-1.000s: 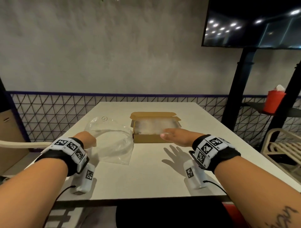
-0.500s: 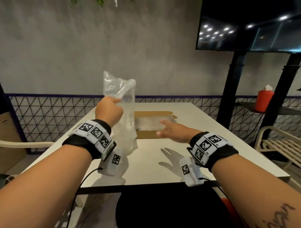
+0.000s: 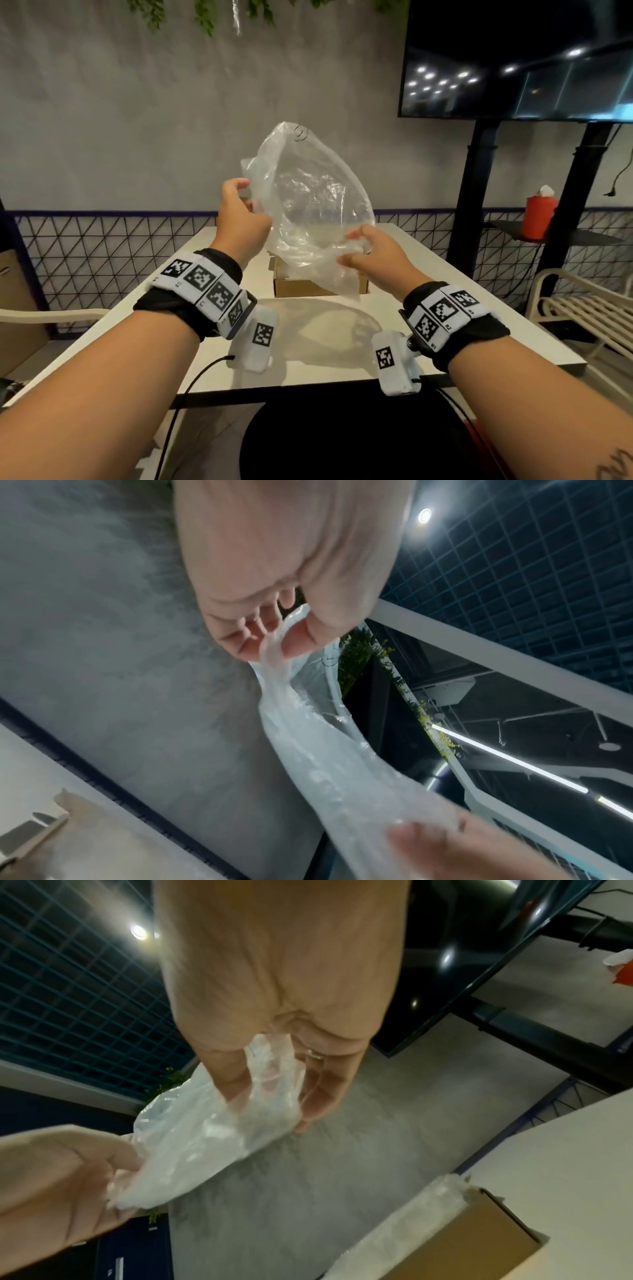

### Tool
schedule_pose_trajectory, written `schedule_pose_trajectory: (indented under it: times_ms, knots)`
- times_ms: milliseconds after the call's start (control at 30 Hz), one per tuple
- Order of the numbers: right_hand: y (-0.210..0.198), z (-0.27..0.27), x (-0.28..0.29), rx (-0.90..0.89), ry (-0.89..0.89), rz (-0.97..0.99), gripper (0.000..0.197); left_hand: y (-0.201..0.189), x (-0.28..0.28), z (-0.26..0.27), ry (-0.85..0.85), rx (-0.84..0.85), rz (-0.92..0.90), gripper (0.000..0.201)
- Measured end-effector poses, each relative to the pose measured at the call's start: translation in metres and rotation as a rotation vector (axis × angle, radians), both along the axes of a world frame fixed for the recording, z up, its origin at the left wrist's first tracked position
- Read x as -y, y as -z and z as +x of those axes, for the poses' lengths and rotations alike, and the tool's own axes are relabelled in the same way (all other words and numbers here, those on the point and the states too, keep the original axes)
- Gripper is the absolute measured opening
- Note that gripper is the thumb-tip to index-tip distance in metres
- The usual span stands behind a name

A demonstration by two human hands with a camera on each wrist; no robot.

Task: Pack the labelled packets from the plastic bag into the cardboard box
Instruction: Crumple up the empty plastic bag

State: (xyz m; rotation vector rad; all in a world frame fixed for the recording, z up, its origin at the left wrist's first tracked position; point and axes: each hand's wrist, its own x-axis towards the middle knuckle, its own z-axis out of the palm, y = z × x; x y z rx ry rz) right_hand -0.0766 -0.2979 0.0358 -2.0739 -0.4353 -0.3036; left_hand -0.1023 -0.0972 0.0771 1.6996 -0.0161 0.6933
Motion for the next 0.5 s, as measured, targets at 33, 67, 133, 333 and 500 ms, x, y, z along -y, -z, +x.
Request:
schedule_pose_trajectory:
  times_ms: [33, 67, 133, 333, 500]
  knots:
    - [-0.004, -0.003, 0.002, 0.033, 0.004, -0.006, 0.037, 0.001, 0.0, -0.001, 0.033, -0.027, 0.034, 0.074]
    - [-0.007, -0.006, 0.004, 0.062, 0.002, -0.007, 0.041, 0.002, 0.002, -0.003, 0.076, -0.05, 0.097, 0.08]
    - [-0.013, -0.013, 0.005, 0.102, -0.036, 0.018, 0.061, 0.004, 0.009, -0.008, 0.142, -0.11, 0.36, 0.073]
    - [-0.026, -0.014, 0.006, 0.027, -0.192, -0.007, 0.093, 0.012, 0.042, -0.007, 0.309, -0.205, 0.649, 0.044]
    - [-0.03, -0.004, 0.007, 0.036, -0.244, -0.043, 0.1, 0.006, 0.052, 0.009, 0.362, -0.207, 0.642, 0.04]
